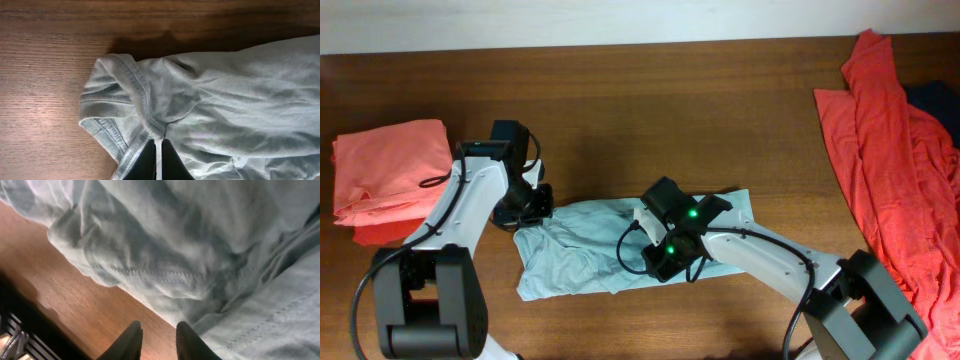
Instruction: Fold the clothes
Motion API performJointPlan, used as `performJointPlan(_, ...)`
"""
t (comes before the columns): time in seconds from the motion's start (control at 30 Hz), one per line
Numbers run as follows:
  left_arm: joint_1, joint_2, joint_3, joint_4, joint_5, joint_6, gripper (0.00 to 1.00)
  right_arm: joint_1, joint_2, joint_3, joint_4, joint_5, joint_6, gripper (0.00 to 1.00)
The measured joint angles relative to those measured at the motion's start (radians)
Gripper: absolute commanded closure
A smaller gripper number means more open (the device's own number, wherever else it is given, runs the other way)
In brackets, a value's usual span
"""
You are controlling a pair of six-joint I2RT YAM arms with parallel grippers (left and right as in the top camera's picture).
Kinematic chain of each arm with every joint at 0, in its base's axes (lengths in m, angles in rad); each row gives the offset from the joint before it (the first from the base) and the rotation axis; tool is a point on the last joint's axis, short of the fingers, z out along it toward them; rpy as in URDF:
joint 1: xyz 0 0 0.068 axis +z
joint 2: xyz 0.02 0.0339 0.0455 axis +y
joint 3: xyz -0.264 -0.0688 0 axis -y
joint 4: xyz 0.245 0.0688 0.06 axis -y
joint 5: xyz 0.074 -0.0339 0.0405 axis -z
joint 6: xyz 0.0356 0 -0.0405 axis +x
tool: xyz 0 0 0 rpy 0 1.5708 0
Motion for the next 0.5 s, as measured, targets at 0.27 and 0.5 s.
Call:
performJointPlan(0.27,0.000,0.000,0.000,-0.001,0.000,-0.004,0.68,0.000,-0.003,0.009,-0.133,0.104,0.010,0.72)
performJointPlan(0.5,0.000,0.000,0.000,-0.014,-0.004,0.006,0.35,-0.019,-0.140,0.155,-0.306,0.334,0.081,0.48)
